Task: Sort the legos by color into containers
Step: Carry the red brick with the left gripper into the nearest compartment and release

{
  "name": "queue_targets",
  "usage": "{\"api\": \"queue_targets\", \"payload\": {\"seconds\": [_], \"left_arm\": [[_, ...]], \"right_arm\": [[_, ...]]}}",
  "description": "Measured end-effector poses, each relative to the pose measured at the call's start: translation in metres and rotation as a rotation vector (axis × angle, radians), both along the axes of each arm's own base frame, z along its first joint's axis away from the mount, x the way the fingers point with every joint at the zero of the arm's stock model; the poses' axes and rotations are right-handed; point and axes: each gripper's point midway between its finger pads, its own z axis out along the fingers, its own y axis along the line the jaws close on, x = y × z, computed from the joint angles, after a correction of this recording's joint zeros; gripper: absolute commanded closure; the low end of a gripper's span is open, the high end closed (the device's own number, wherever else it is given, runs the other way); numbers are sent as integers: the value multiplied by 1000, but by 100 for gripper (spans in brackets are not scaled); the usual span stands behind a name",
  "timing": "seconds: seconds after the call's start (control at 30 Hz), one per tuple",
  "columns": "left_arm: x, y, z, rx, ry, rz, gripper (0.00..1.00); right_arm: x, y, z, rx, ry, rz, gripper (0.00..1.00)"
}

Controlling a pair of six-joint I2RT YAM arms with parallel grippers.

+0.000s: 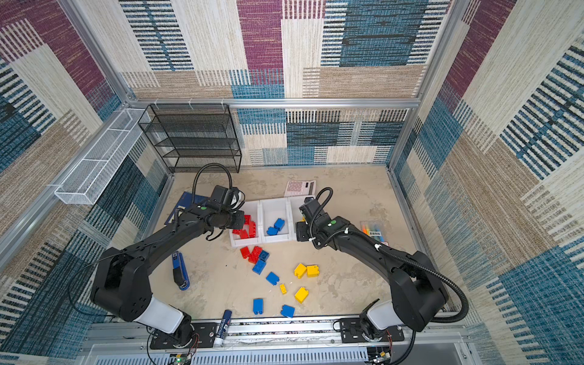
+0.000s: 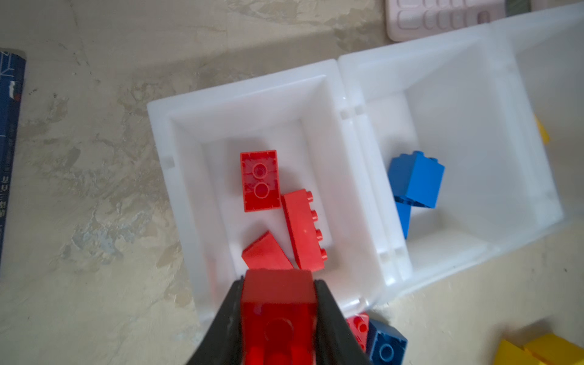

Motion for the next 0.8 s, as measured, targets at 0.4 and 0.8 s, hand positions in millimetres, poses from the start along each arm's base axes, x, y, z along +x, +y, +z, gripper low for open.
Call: {"api": "queue_targets", "payload": {"seconds": [0.4, 0.8], "left_arm": [[13, 2, -8, -23, 23, 24, 47], [-34, 15, 27, -144, -52, 86, 46]], "right_arm": [[-4, -6, 3, -3, 2, -23, 32], [-8, -4, -3, 9, 24, -14, 33]]}}
